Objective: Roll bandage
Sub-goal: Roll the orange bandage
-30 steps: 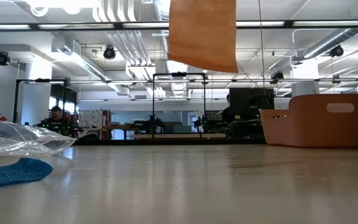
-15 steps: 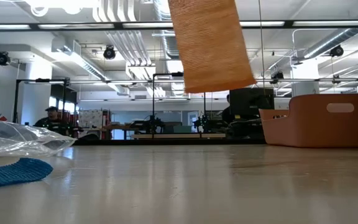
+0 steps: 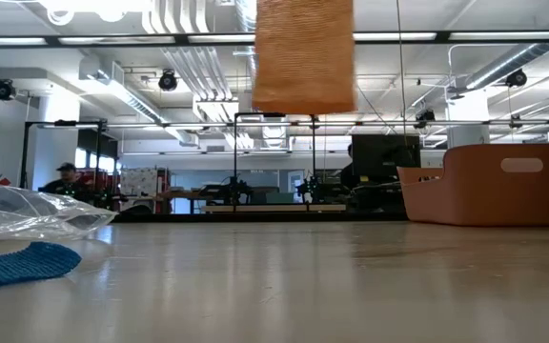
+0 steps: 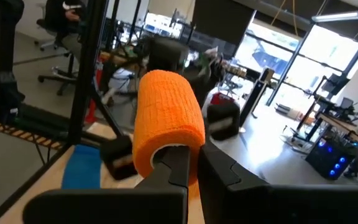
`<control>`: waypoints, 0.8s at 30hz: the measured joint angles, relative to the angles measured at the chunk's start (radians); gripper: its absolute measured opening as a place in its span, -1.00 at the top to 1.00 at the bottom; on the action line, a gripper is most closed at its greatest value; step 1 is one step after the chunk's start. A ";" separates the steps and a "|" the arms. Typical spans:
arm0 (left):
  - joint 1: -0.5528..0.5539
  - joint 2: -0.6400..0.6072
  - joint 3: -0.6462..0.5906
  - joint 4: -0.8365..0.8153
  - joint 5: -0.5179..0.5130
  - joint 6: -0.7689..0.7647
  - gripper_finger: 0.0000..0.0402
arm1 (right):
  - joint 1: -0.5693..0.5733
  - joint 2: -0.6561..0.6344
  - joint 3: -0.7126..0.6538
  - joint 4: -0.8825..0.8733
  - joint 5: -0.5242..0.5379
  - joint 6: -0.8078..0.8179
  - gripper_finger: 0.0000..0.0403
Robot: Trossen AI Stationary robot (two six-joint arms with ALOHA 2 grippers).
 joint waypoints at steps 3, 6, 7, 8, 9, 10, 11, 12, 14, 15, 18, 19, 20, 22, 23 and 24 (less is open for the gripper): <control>-0.010 -0.013 0.045 -0.079 -0.054 -0.029 0.54 | 0.000 -0.014 -0.002 -0.037 0.001 0.004 0.98; -0.019 -0.040 0.102 -0.194 -0.079 -0.134 0.33 | 0.000 -0.023 -0.003 -0.061 0.000 -0.002 0.98; -0.022 -0.048 0.122 -0.240 -0.055 -0.161 0.26 | 0.000 -0.025 -0.003 -0.067 0.001 -0.003 0.98; -0.023 -0.055 0.140 -0.270 -0.017 -0.185 0.20 | 0.000 -0.026 -0.003 -0.072 0.000 -0.004 0.98; -0.025 -0.059 0.154 -0.287 0.028 -0.204 0.14 | 0.000 -0.028 -0.003 -0.077 0.001 -0.007 0.98; -0.029 -0.061 0.163 -0.293 0.069 -0.218 0.09 | 0.000 -0.030 -0.004 -0.082 0.001 -0.012 0.98; -0.033 -0.061 0.173 -0.296 0.102 -0.223 0.04 | 0.000 -0.031 -0.004 -0.085 0.001 -0.013 0.98; -0.037 -0.061 0.180 -0.296 0.121 -0.224 -0.01 | 0.000 -0.031 -0.004 -0.084 0.001 -0.014 0.98; -0.045 -0.061 0.192 -0.296 0.123 -0.217 -0.08 | 0.000 -0.031 -0.004 -0.084 0.001 -0.013 0.98; -0.045 -0.062 0.196 -0.291 0.120 -0.216 -0.11 | 0.000 -0.031 -0.004 -0.085 0.001 -0.014 0.98; -0.044 -0.062 0.200 -0.286 0.116 -0.217 -0.17 | 0.000 -0.031 -0.004 -0.085 0.001 -0.013 0.98; -0.043 -0.062 0.200 -0.281 0.117 -0.218 -0.19 | 0.000 -0.031 -0.004 -0.085 0.001 -0.014 0.98; -0.043 -0.062 0.199 -0.265 0.123 -0.219 -0.20 | 0.000 -0.031 -0.004 -0.085 0.001 -0.014 0.98; -0.043 -0.062 0.194 -0.241 0.151 -0.220 -0.22 | 0.000 -0.031 -0.005 -0.086 0.001 -0.018 0.98; -0.044 -0.062 0.193 -0.240 0.158 -0.220 -0.23 | 0.000 -0.031 -0.005 -0.086 0.002 -0.022 0.98; -0.046 -0.062 0.192 -0.237 0.165 -0.222 -0.24 | 0.000 -0.031 -0.005 -0.086 0.002 -0.026 0.98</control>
